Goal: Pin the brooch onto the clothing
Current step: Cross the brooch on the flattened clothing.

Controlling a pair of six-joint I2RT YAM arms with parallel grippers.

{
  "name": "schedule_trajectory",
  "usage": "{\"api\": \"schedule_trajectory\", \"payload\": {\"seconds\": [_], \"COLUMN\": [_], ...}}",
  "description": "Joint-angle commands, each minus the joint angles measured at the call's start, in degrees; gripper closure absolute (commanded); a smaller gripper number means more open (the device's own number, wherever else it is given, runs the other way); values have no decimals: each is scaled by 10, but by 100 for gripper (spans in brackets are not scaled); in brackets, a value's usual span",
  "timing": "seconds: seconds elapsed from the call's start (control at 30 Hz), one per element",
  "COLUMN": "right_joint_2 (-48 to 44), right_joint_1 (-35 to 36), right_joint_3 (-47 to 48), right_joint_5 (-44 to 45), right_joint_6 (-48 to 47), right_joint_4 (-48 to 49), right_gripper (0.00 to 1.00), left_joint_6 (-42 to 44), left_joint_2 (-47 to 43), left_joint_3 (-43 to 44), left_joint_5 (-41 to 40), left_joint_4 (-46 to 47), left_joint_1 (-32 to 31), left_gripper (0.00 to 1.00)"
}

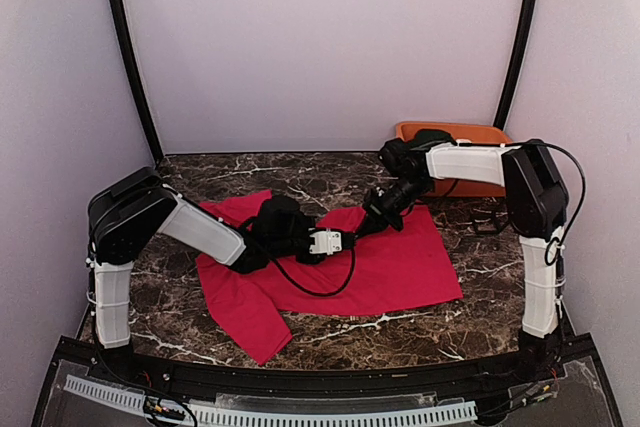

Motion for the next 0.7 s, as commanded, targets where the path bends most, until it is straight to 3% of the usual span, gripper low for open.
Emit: {"api": "schedule_trajectory", "payload": {"seconds": [0.0, 0.67], "right_joint_2": [-12, -30], "right_joint_1": [-7, -20], "right_joint_3": [-21, -66], "right_joint_5": [-7, -44], "right_joint_6": [25, 56], "right_joint_4": [41, 116], "right_gripper": [100, 100], "left_joint_6": [4, 9], "left_joint_2": [-23, -20], "left_joint_3": [-10, -13], "left_joint_5": [1, 8], "left_joint_4": [19, 15], "left_joint_1": [-9, -11], "left_gripper": [99, 99]}}
